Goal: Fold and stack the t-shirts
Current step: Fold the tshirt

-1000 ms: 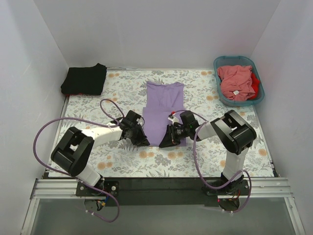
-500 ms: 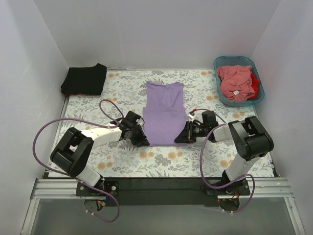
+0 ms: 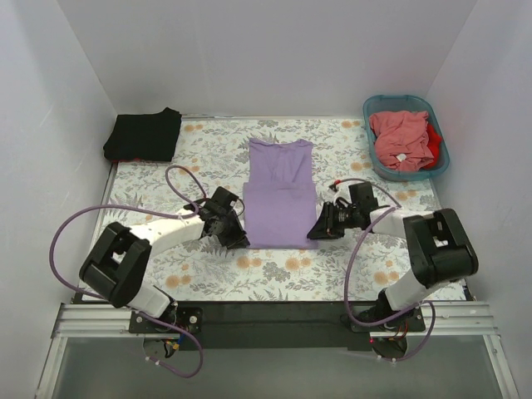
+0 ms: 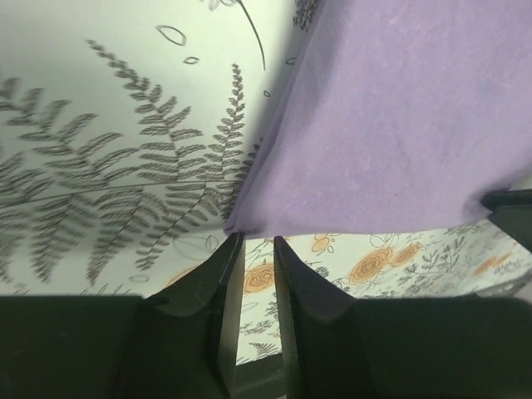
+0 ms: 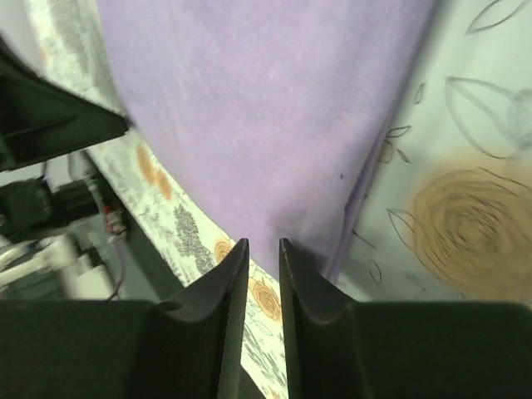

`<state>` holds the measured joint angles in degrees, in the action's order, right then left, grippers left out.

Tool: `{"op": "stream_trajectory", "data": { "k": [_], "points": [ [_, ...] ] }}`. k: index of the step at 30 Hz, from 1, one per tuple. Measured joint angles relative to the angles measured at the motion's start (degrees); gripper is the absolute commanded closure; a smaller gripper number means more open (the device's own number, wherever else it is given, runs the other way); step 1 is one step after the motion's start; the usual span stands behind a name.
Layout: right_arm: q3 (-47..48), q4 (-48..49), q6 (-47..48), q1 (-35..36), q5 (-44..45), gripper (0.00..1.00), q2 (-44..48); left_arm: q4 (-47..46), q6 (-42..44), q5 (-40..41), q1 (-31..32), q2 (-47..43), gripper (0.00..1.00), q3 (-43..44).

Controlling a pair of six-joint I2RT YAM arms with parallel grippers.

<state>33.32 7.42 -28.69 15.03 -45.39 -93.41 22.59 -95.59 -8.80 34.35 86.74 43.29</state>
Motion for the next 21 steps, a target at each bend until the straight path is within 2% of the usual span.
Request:
{"op": "stream_trajectory", "data": {
  "k": [3,4,8,14,21],
  "points": [
    [4.20,-10.88,4.81,0.48,8.85,0.62,6.99,5.14,1.53,4.24,0.00,-2.99,0.69,1.99],
    [5.62,-13.79,5.97,0.79,11.78,0.57,9.20,6.54,2.01,5.77,0.00,-4.00,0.61,2.91],
    [10.19,-23.30,8.72,4.33,23.50,0.44,15.17,9.75,3.98,10.58,0.02,-7.93,0.49,5.29],
    [11.28,-31.87,8.66,11.67,35.21,0.43,15.19,12.68,5.46,15.30,2.01,-9.60,0.29,5.53],
    [12.68,-35.19,6.86,15.89,40.28,0.46,9.92,14.71,6.25,18.47,4.57,-9.25,0.26,5.53]
  ]
}}
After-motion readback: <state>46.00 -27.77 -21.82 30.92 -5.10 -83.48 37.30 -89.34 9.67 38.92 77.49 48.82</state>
